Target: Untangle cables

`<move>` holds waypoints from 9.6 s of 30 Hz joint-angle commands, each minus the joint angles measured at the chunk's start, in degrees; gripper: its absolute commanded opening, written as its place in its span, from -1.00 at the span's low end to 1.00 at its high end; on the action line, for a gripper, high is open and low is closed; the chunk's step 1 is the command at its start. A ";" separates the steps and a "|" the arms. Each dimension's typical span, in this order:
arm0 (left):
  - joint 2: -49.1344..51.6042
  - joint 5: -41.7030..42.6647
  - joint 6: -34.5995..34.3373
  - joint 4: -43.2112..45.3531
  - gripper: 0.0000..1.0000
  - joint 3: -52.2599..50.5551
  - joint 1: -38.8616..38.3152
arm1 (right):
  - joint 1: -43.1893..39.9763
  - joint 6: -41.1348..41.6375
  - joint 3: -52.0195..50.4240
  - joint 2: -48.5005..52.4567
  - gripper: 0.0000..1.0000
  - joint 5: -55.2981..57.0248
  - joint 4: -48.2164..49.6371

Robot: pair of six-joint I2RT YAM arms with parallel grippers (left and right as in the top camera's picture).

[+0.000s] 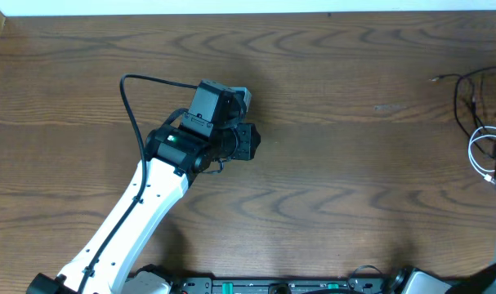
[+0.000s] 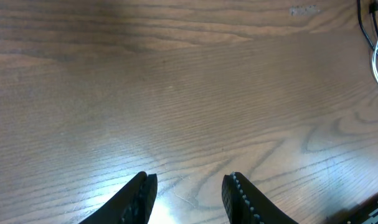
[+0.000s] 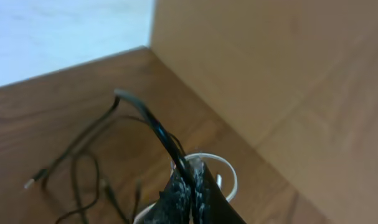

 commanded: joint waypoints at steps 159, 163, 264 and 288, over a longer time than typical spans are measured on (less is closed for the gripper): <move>-55.19 -12.70 0.79 -13.81 0.91 -24.70 15.10 | 39.71 12.24 -35.41 -58.97 0.99 -15.56 -27.87; -55.19 -12.70 0.81 -13.81 0.91 -24.70 15.10 | 39.71 12.04 -42.10 -66.12 0.98 -15.54 -19.39; -76.83 -11.61 12.22 45.68 0.92 -64.46 19.76 | 35.39 2.03 -60.06 -78.64 0.99 -17.70 -0.66; -78.58 -12.04 23.74 36.48 0.92 -67.10 19.80 | 35.39 2.03 -60.06 -78.64 0.98 -17.70 -0.66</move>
